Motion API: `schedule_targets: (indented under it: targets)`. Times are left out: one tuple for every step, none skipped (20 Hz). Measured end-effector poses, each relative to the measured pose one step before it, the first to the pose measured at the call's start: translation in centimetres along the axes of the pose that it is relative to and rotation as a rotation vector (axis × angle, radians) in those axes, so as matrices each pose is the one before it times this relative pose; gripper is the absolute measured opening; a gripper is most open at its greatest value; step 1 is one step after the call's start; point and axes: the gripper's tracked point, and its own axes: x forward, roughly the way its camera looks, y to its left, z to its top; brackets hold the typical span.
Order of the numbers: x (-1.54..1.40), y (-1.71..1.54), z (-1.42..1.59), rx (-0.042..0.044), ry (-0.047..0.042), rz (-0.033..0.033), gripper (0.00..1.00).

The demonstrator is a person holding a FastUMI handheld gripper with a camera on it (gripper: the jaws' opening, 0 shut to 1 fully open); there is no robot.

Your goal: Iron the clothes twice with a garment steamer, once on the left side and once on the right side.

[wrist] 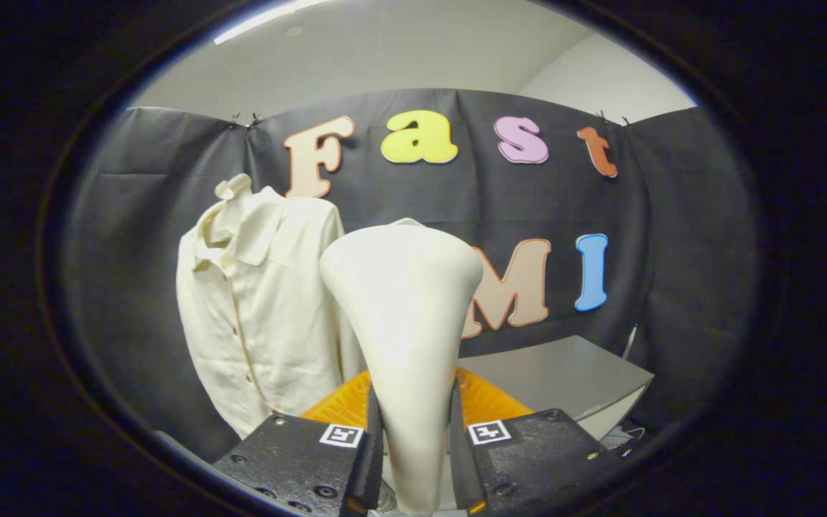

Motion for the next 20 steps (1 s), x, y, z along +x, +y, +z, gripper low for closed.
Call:
schedule_targets:
  targets:
    - [-0.857,1.544,1.066,0.01738,-0.02122,0.02571,0.39]
    - [-0.663,1.616,0.888,0.00487,-0.01509,0.01762,0.39]
    - [-0.280,1.919,0.850,-0.00924,-0.02451,0.02351,0.39]
    - [-0.495,2.112,0.802,-0.03748,-0.02351,0.03972,0.39]
    - [0.118,2.094,1.014,-0.04084,-0.02897,0.01971,0.38]
    - [-0.127,2.078,0.130,-0.02132,0.02201,0.02768,0.38]
    - [0.248,2.100,-0.175,-0.00690,0.01292,0.02860,0.38]
    - [0.227,2.189,0.153,-0.00584,0.00553,0.03234,0.38]
    - [0.459,1.875,0.430,-0.01086,-0.00970,0.00984,0.39]
    - [0.380,1.518,0.095,-0.00836,0.00867,-0.00110,0.39]
    - [0.582,2.056,-0.262,0.00013,0.00713,0.02297,0.38]
    - [0.758,1.513,-0.271,0.01053,0.00311,-0.00552,0.38]
    - [0.587,0.817,-0.342,0.00231,0.01499,-0.02640,0.38]
    - [0.579,0.963,-0.561,0.00618,0.02024,-0.01667,0.38]
    - [0.888,1.512,-0.717,0.00471,0.01902,-0.00082,0.38]
    - [0.959,1.248,-0.249,0.01567,0.00482,-0.00820,0.38]
    - [0.687,1.134,-0.627,0.01356,0.01458,-0.01748,0.38]
    - [0.662,0.953,-0.266,0.01188,-0.00148,-0.01384,0.38]
    - [0.817,0.847,-0.210,0.01076,0.00364,-0.01443,0.38]
    - [0.958,0.907,-0.287,0.00972,0.01145,-0.00060,0.38]
